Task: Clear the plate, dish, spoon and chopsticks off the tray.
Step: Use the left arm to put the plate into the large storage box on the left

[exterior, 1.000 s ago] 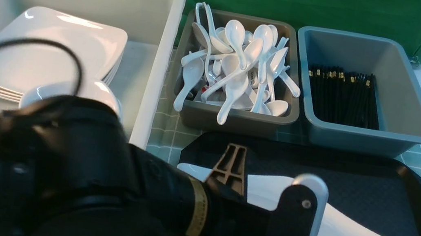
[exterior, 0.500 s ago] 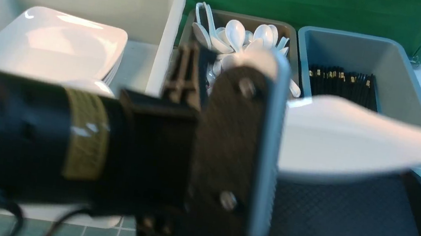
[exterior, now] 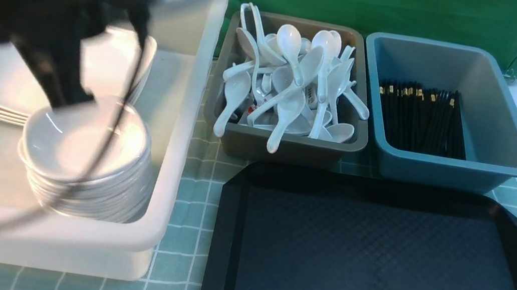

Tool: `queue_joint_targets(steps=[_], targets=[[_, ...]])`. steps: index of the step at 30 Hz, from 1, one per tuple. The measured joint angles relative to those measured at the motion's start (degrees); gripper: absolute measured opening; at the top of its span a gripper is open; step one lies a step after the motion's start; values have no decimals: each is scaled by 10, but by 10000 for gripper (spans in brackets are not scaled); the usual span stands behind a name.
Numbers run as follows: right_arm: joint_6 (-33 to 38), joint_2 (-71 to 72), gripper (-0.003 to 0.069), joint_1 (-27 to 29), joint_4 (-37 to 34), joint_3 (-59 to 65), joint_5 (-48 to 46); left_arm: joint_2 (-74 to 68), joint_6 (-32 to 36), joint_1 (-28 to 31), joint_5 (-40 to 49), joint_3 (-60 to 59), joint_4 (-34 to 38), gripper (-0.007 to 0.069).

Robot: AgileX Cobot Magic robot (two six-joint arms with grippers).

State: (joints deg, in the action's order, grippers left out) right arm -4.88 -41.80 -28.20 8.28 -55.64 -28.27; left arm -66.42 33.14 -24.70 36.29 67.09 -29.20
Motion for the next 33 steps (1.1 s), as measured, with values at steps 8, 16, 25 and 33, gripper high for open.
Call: queue_joint_targets(steps=[8, 16, 25, 33], targets=[[44, -27, 19, 0, -31, 0, 4, -123, 59, 135, -57, 0, 35, 34], [68, -27, 19, 0, -35, 0, -1, -232, 61, 187, -107, 0, 8, 34], [75, -27, 19, 0, -36, 0, -11, -278, 63, 187, -124, 3, -23, 28], [75, -27, 19, 0, -36, 0, -22, -287, 63, 187, -127, 4, -5, 78]])
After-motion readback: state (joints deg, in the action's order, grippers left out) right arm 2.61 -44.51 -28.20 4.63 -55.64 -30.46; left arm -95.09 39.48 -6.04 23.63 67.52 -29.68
